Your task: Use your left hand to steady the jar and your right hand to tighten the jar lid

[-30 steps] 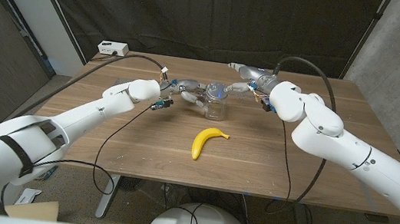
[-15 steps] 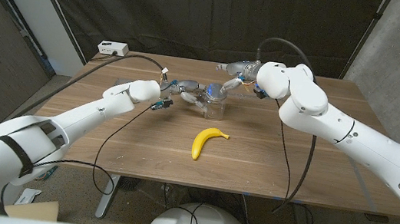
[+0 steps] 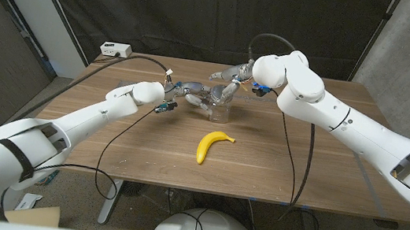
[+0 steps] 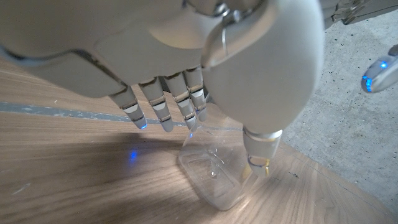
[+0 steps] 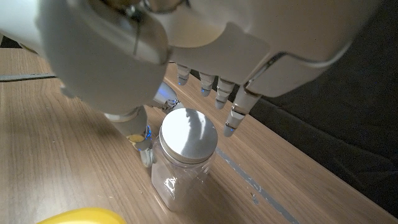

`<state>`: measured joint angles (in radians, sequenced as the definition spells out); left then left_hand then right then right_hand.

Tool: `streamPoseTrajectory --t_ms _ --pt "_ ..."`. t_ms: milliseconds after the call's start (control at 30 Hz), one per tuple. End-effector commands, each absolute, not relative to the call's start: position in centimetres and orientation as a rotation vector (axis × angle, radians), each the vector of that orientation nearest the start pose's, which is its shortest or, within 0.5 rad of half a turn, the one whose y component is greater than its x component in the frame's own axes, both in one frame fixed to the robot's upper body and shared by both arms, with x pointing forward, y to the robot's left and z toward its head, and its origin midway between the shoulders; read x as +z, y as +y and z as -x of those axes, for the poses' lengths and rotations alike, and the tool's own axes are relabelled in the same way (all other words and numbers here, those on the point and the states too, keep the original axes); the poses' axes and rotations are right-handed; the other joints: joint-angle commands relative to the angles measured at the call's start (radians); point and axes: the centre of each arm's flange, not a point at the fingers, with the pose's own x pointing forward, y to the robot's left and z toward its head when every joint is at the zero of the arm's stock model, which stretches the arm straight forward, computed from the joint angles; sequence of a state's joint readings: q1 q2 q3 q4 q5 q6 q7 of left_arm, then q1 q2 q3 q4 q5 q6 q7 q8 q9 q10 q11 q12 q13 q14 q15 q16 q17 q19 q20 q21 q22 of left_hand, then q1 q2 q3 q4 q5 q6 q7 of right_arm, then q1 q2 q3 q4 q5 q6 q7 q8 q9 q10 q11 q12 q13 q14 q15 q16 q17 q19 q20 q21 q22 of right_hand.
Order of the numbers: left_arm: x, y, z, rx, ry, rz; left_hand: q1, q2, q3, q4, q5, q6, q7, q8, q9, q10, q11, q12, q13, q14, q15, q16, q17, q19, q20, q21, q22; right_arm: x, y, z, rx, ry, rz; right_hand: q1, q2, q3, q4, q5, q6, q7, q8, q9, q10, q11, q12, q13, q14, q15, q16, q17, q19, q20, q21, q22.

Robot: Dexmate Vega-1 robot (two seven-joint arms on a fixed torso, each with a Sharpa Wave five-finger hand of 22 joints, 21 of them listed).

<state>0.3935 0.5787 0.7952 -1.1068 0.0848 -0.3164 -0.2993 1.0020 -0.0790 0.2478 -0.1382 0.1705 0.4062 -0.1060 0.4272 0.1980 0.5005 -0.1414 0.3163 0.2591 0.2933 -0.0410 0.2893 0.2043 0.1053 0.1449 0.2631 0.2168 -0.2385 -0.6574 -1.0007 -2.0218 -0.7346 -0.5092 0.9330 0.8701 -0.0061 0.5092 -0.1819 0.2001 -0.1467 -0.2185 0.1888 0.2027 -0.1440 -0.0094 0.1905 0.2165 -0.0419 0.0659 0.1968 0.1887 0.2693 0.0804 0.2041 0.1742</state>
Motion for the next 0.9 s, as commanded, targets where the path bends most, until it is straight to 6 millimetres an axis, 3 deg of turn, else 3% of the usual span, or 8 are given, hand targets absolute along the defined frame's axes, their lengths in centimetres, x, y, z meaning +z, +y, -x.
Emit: streamPoseTrajectory --t_ms 33,133,300,667,767,900 --pt "3.1 18.6 -68.4 -0.538 -0.569 -1.120 0.003 0.124 -0.002 0.003 0.006 0.271 -0.059 0.000 0.002 0.063 -0.058 -0.002 0.003 0.002 -0.100 -0.001 0.003 -0.005 0.001 0.003 0.001 11.9 -3.9 -53.7 0.429 -0.319 1.947 0.018 0.001 0.006 0.005 0.007 -0.015 -0.001 0.001 0.003 -0.016 0.002 -0.003 0.003 -0.009 0.004 -0.003 0.005 0.006 0.001 0.003 0.002" --pt "3.1 18.5 -68.4 -0.538 -0.568 -1.117 0.003 0.124 -0.003 0.002 0.005 0.270 -0.057 -0.001 0.002 0.063 -0.057 -0.003 0.003 0.002 -0.100 -0.002 0.002 -0.005 0.000 0.004 0.001 12.1 -3.9 -54.0 0.421 -0.312 1.950 0.024 0.001 0.004 0.007 0.007 -0.029 0.012 -0.001 0.004 -0.020 0.008 -0.001 0.003 -0.010 0.006 -0.003 0.005 0.007 0.001 0.003 0.002" --pt "3.1 18.5 -68.4 -0.537 -0.568 -1.116 0.002 0.125 -0.004 0.002 0.006 0.276 -0.059 -0.001 0.002 0.065 -0.059 -0.003 0.004 0.002 -0.100 -0.002 0.002 -0.006 0.000 0.004 0.001 12.0 -3.8 -54.6 0.421 -0.287 1.965 0.030 0.001 0.002 0.008 0.007 -0.019 0.003 0.006 0.005 -0.017 0.007 0.004 0.004 -0.007 0.005 -0.001 0.005 0.014 0.004 0.005 0.002" --pt "3.2 18.8 -68.4 -0.534 -0.566 -1.111 0.001 0.126 -0.007 0.002 0.005 0.277 -0.057 -0.002 0.002 0.069 -0.055 -0.005 0.006 0.004 -0.101 -0.002 0.002 -0.006 -0.001 0.005 0.002 11.1 -3.2 -55.7 0.454 -0.270 1.983 0.058 -0.001 -0.003 0.007 0.009 -0.004 -0.001 0.018 0.007 -0.007 -0.007 0.014 0.006 0.003 -0.014 0.003 0.006 0.036 -0.025 0.009 0.002" --pt "3.2 18.8 -68.5 -0.534 -0.566 -1.112 -0.001 0.127 -0.008 0.003 0.005 0.279 -0.055 -0.003 0.002 0.070 -0.058 -0.005 0.007 0.003 -0.102 -0.003 0.002 -0.008 0.000 0.005 0.002 10.9 -3.1 -56.0 0.450 -0.306 1.973 0.087 0.000 -0.005 0.006 0.014 0.028 0.000 0.033 0.009 0.021 -0.019 0.028 0.007 0.028 -0.032 0.011 0.006 0.059 -0.038 0.014 0.002" --pt "3.2 18.8 -68.6 -0.536 -0.568 -1.109 -0.002 0.128 -0.010 0.003 0.006 0.280 -0.054 -0.004 0.002 0.069 -0.057 -0.007 0.007 0.003 -0.102 -0.004 0.002 -0.008 0.001 0.005 0.002 10.8 -3.0 -56.0 0.437 -0.340 1.964 0.142 0.010 -0.016 0.010 0.018 0.098 -0.001 0.057 0.010 0.080 -0.043 0.049 0.007 0.088 -0.068 0.027 0.008 0.129 -0.060 0.029 0.002"
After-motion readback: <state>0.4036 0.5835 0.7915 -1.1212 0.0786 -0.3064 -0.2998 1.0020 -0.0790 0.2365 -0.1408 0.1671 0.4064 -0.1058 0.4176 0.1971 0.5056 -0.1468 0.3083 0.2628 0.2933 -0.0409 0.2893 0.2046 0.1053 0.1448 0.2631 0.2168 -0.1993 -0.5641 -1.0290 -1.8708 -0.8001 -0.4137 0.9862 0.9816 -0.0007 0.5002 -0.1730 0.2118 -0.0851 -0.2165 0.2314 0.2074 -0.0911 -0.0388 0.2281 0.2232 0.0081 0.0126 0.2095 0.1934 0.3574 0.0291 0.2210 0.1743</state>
